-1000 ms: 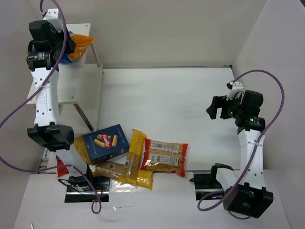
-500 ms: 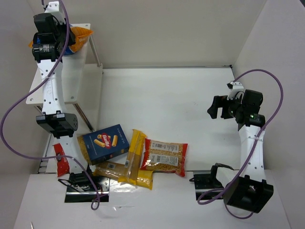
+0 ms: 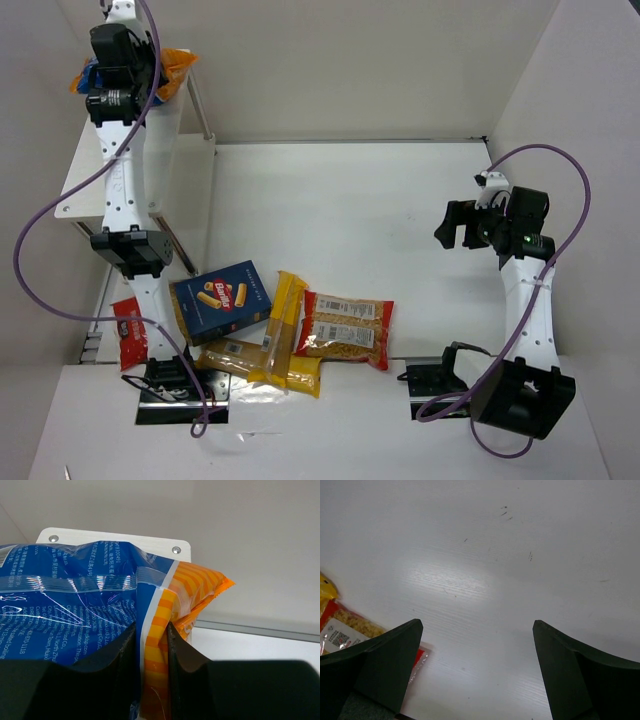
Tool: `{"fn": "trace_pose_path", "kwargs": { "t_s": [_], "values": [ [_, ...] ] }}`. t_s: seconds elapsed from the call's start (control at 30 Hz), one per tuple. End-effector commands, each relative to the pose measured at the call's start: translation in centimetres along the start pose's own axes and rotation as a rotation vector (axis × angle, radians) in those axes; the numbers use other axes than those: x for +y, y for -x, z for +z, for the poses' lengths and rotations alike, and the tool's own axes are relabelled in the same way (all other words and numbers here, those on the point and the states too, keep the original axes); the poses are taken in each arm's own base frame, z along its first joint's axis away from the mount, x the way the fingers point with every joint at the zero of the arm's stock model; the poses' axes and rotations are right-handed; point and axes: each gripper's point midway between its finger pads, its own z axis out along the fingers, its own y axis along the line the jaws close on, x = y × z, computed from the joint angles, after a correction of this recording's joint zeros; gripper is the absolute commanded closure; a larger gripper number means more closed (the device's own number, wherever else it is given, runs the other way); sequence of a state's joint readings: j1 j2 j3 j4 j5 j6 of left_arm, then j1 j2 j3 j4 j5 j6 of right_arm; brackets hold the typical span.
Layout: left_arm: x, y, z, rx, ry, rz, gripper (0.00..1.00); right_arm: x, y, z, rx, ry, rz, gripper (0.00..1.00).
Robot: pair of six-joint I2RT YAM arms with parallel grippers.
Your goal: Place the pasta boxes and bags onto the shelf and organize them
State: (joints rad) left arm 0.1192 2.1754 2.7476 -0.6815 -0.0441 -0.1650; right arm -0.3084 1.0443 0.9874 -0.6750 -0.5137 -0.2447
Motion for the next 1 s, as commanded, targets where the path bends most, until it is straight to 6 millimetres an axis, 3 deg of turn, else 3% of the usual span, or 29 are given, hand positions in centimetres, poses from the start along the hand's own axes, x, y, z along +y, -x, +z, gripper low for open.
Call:
{"fn": "trace_pose_path", "kwargs": {
  "t_s": [0.0, 0.1, 0.13, 0.27, 0.5, 0.53, 0.8, 0.83, 0.97],
  "values": [
    [-0.8, 1.5, 0.7, -0.069, -0.008, -0.028, 0.74, -0.1, 0.7, -0.4, -0.012, 0.002, -0.017, 0.00],
    [-0.6, 0.9, 1.4, -0.061, 0.002, -0.028, 0.74, -0.1, 0.4, -0.3, -0.004, 0.003, -0.022, 0.00],
    [-0.5, 2.1, 0.9, -0.095, 0.012, -0.030, 0.74, -0.1, 0.4, -0.3, -0.004, 0.003, -0.022, 0.00],
    [-0.1, 2.4, 1.1, -0.112, 0.037, -0.032, 0.70, -0.4, 0.3, -0.4, -0.005, -0.004, -0.016, 0.00],
    [-0.1, 2.8, 1.0, -0.121, 0.037, -0.023, 0.35, -0.4, 0.0, -0.2, 0.010, 0.000, -0.007, 0.00],
    [-0.1, 3.1, 0.4, -0.124, 0.036, -0.023, 0.27, -0.4, 0.0, -0.2, 0.010, 0.000, -0.007, 0.00],
    [-0.5, 6.1, -3.2, -0.168, 0.020, -0.053, 0.09, -0.2, 0.5, -0.5, -0.008, 0.005, -0.016, 0.00],
    [-0.6, 6.9, -4.3, -0.180, 0.019, -0.054, 0.04, -0.1, 0.7, -0.7, -0.015, 0.003, -0.021, 0.00],
    [-1.1, 7.9, -7.0, -0.180, -0.011, -0.052, 0.00, 0.2, 0.9, -0.9, -0.026, 0.010, -0.026, 0.00]
  ]
}}
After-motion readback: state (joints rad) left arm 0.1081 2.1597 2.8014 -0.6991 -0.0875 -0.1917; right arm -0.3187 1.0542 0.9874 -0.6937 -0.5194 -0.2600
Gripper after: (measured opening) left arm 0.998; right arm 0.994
